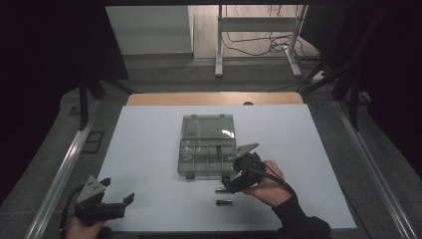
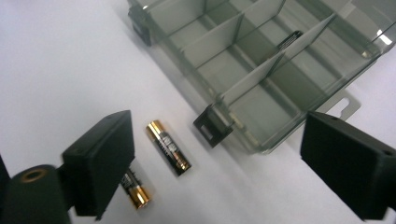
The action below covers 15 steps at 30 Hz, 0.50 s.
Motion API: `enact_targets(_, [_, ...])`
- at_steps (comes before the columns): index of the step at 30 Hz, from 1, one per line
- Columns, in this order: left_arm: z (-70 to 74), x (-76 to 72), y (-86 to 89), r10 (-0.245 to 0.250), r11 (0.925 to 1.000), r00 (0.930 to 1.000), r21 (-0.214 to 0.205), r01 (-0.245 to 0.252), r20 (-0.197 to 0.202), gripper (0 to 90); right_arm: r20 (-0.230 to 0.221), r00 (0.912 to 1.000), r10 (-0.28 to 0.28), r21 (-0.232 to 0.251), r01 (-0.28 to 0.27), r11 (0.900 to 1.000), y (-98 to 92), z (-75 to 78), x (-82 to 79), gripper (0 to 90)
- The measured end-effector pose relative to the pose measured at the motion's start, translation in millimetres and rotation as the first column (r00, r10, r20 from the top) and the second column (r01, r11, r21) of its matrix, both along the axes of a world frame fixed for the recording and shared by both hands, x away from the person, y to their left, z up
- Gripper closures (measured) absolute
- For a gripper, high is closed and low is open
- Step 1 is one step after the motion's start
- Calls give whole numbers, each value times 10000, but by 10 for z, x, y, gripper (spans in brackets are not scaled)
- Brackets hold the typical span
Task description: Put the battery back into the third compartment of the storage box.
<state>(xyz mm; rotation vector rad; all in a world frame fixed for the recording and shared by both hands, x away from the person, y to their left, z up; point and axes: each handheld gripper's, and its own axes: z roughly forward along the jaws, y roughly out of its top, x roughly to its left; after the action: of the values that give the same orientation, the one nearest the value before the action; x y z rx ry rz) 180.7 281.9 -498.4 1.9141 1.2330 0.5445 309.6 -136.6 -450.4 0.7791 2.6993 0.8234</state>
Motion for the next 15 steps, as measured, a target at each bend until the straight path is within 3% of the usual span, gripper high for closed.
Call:
enact_targets(11, [0,-1,-1,-11,10000,10000,12,11,2,36,-141,9979,636,-88,-638,9979,9,-121,-153,333])
enact_targets(15, [-1,-1,2,-16,10000,10000,19,16,-1,36,-386,9953,888,-196,-897,9958,42,-189,-157,421])
